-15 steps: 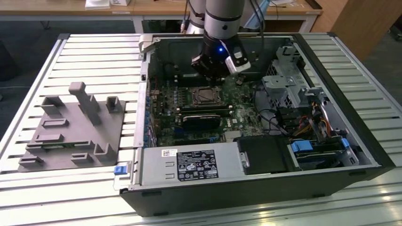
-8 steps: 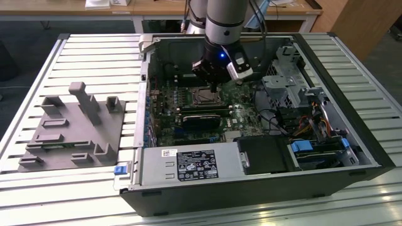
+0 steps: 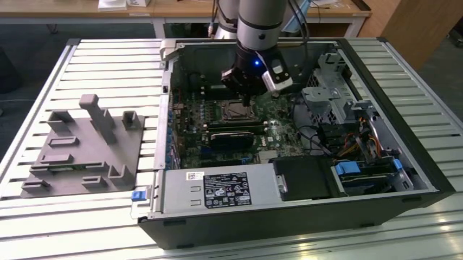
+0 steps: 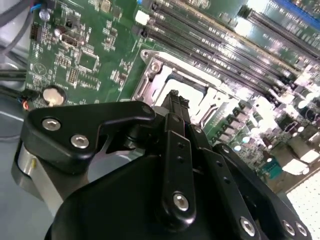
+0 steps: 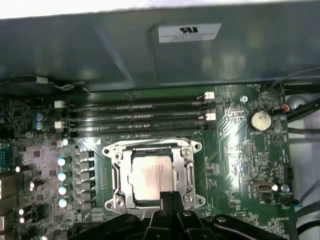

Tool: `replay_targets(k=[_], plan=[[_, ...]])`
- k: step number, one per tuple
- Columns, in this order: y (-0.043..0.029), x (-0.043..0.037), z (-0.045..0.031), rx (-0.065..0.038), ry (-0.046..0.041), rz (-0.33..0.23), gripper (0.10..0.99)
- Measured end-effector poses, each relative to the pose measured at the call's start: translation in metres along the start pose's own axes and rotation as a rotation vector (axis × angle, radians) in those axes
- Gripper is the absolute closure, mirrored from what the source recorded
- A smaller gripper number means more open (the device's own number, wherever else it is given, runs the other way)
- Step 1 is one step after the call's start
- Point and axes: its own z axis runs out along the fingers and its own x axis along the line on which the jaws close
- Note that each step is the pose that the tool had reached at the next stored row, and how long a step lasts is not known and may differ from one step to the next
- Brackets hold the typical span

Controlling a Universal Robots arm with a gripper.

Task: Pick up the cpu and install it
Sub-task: 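Install the second cpu locking lever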

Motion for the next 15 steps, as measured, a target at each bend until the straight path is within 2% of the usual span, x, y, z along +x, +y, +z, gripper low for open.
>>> replay_targets(k=[5,8,12,15], plan=[[-0.0147,-0.0009,-0.0006,0.000,0.0000,0.000,0.980],[-0.0200,-0.0013,-0.0001,0.000,0.0006,0.000,0.980],[-0.0235,-0.0014,0.0010,-0.007,0.0149,0.001,0.980],[-0.0287,-0.0013,0.0017,-0.008,0.0155,0.001,0.980]])
